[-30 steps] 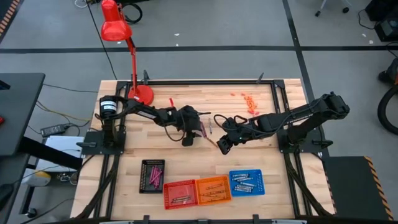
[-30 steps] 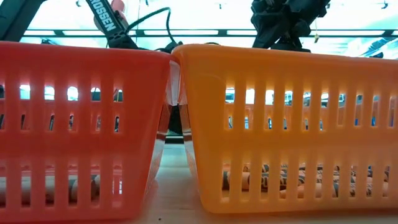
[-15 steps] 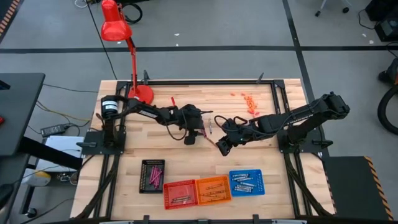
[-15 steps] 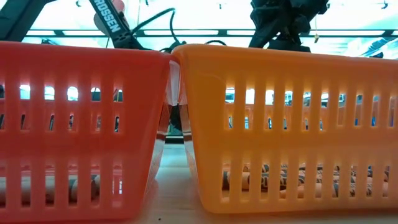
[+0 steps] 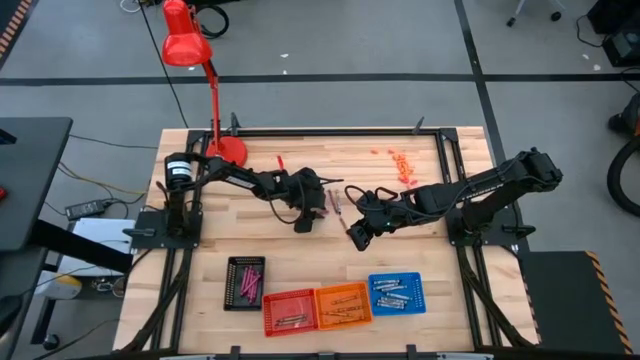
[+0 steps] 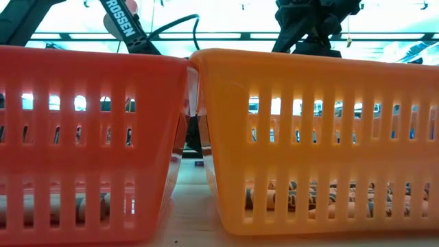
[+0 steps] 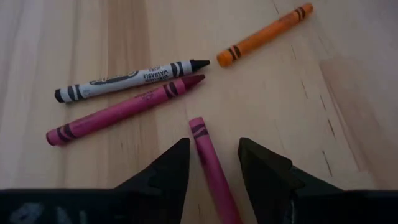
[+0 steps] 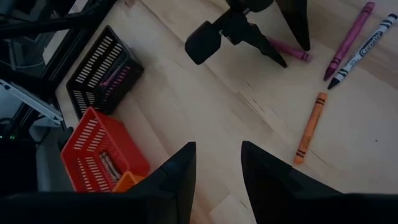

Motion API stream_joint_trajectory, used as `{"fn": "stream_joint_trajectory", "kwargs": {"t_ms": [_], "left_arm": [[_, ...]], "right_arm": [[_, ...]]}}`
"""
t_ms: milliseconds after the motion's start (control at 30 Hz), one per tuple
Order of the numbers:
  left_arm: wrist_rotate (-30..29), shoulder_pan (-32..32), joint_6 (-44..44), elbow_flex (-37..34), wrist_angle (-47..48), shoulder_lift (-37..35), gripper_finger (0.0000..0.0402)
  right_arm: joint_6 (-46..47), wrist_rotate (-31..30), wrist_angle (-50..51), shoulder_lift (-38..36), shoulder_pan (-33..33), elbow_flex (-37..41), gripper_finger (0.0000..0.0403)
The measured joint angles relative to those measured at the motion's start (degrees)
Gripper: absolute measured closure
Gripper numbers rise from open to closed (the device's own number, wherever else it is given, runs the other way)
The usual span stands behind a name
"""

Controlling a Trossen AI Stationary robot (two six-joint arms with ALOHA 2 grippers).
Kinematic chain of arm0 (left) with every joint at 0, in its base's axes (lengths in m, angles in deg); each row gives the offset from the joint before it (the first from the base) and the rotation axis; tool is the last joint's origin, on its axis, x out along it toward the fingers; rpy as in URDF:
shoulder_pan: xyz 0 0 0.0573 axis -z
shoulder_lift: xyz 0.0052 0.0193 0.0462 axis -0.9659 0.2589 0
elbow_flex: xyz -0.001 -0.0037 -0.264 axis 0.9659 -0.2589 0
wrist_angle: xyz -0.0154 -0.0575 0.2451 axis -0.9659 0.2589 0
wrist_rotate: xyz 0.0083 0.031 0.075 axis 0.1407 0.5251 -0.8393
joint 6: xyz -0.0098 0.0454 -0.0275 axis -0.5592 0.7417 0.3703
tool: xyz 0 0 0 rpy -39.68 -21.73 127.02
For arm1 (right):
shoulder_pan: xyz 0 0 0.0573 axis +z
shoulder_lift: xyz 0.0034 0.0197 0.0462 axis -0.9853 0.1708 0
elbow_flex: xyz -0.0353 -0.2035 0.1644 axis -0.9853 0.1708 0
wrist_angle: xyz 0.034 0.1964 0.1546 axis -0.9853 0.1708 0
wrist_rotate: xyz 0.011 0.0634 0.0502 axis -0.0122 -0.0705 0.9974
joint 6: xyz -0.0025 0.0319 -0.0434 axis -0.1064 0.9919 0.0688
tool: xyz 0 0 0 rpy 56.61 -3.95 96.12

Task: Sort crayons
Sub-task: Put the violet crayon into the black bin

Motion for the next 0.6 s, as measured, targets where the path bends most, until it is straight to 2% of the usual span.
{"fn": "stream_joint_trajectory", "kwargs": {"t_ms": [233, 500, 600], "left_arm": [[0.2, 0.4, -2.0, 0.6, 3.4, -0.1, 0.0264], [0.7, 0.5, -2.8, 1.1, 9.3, -0.2, 0.0378], [1.0, 0.6, -8.1, 1.1, 10.5, -0.4, 0.0384]], "right_arm": [[-0.9, 0.0, 0.0, 0.0, 0.0, 0.0, 0.0271], [-1.4, 0.8, 0.1, 0.0, 0.0, 0.0, 0.0271], [-1.9, 1.8, 0.5, 0.0, 0.0, 0.0, 0.0271]]}}
